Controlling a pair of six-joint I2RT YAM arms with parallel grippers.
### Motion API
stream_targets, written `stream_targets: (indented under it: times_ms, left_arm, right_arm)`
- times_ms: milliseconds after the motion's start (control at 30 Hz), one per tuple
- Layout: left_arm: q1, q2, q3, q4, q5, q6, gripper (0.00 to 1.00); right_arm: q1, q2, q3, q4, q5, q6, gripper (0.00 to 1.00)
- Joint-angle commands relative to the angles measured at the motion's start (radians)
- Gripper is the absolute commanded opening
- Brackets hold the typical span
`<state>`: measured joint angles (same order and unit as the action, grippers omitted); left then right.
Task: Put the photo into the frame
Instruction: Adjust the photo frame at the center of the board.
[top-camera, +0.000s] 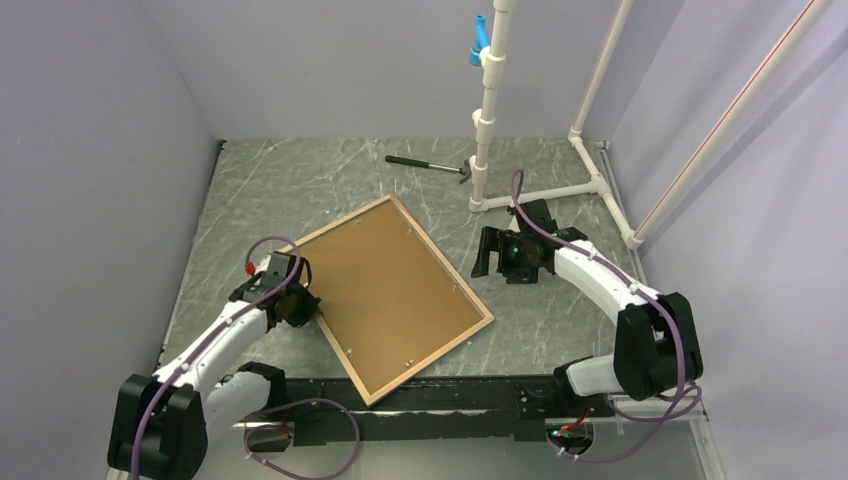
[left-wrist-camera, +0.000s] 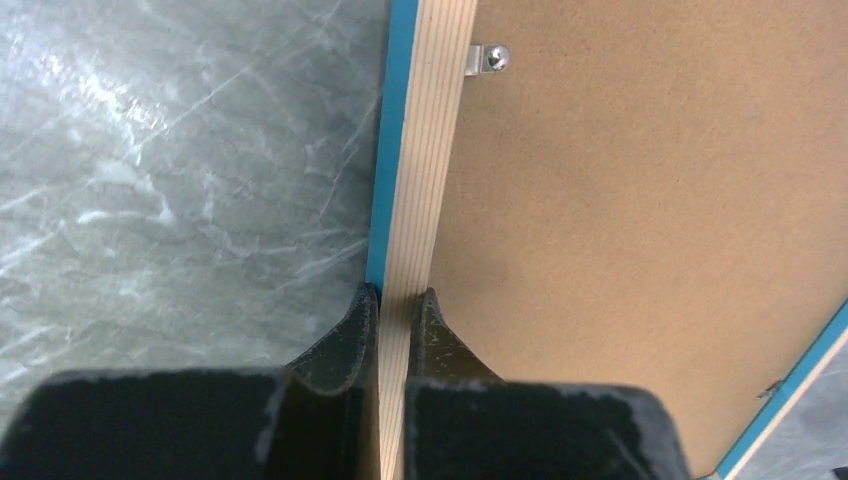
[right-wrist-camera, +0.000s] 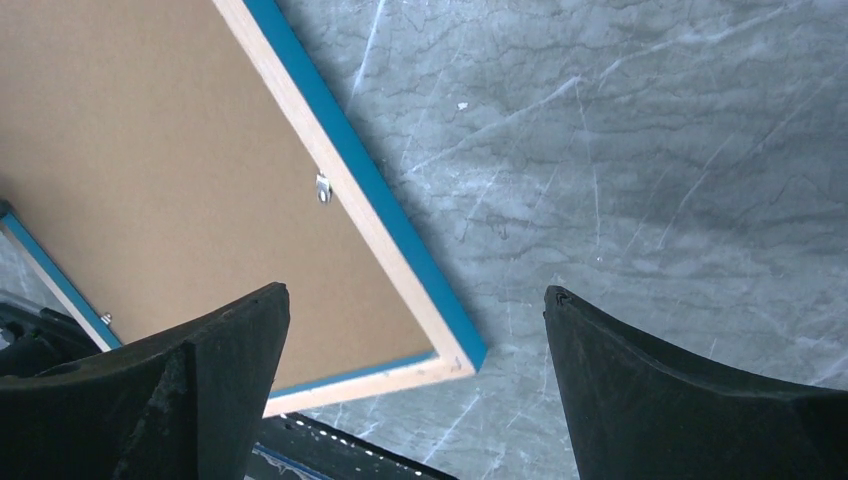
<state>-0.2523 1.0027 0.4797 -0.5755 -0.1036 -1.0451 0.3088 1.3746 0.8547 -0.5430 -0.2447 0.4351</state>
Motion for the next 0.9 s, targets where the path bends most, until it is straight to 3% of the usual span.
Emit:
stream_targets:
  times_ms: [0, 233, 500, 667, 700, 767, 867]
  left_arm:
    - [-0.004, -0.072, 0.008, 0.058, -0.030, -0.193, 0.00]
    - [-0.140, -0.048, 0.046, 0.068, -0.115, -0.325, 0.00]
    - [-0.355, 0.111, 0.161, 0.125, -0.185, -0.413, 0.01]
    - [-0.403, 0.138, 0.196, 0.120, -0.183, -0.382, 0.31]
    - [-0.406, 0.131, 0.186, 0.125, -0.182, -0.381, 0.42]
    - [-0.408, 0.114, 0.165, 0.115, -0.181, -0.394, 0.74]
    - [-0.408, 0.083, 0.148, 0.083, -0.199, -0.403, 0.93]
  right_arm:
    - [-0.003, -0.053, 0.010, -0.046, -0.002, 0.025, 1.00]
    - [0.007, -0.095, -0.032, -0.092, -0.028, 0.051, 1.00]
    - [0.083, -0.098, -0.102, -0.073, -0.052, 0.109, 0.99]
    - [0.137, -0.094, -0.135, -0.055, -0.060, 0.141, 0.94]
    - [0.149, -0.095, -0.142, -0.051, -0.055, 0.148, 0.93]
    - [0.165, -0.092, -0.162, -0.037, -0.051, 0.160, 0.91]
    - [0.182, -0.092, -0.175, -0.037, -0.052, 0.171, 0.89]
